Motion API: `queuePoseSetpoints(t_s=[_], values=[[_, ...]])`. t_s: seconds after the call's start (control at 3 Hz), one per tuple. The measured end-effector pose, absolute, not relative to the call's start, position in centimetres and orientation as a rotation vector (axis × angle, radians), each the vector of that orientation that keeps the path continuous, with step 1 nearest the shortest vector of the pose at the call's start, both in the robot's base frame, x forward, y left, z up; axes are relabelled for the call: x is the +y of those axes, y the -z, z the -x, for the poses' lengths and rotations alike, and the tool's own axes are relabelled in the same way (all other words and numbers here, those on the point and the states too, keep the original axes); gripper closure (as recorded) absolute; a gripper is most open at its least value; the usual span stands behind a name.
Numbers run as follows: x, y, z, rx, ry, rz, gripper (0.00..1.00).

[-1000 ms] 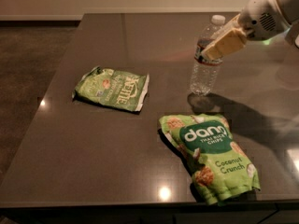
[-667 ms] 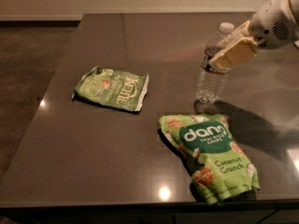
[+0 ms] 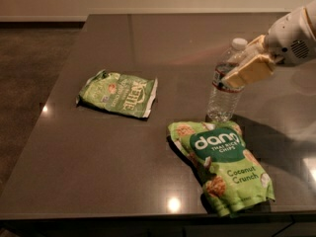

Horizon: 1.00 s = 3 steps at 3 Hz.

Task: Move water bottle near green rice chip bag

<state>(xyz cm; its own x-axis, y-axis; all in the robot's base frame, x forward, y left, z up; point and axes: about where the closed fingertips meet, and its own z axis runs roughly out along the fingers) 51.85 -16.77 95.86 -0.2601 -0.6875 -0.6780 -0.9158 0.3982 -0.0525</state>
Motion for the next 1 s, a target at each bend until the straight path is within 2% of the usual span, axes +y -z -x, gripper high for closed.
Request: queuePoseSetpoints(t_s=[0.33, 1.0], values=[[-16.6, -95.3, -51.2, 2.028, -0.464, 1.381, 0.83], [-16.3, -93.9, -50.8, 2.026, -0.428, 1.408, 0.36]])
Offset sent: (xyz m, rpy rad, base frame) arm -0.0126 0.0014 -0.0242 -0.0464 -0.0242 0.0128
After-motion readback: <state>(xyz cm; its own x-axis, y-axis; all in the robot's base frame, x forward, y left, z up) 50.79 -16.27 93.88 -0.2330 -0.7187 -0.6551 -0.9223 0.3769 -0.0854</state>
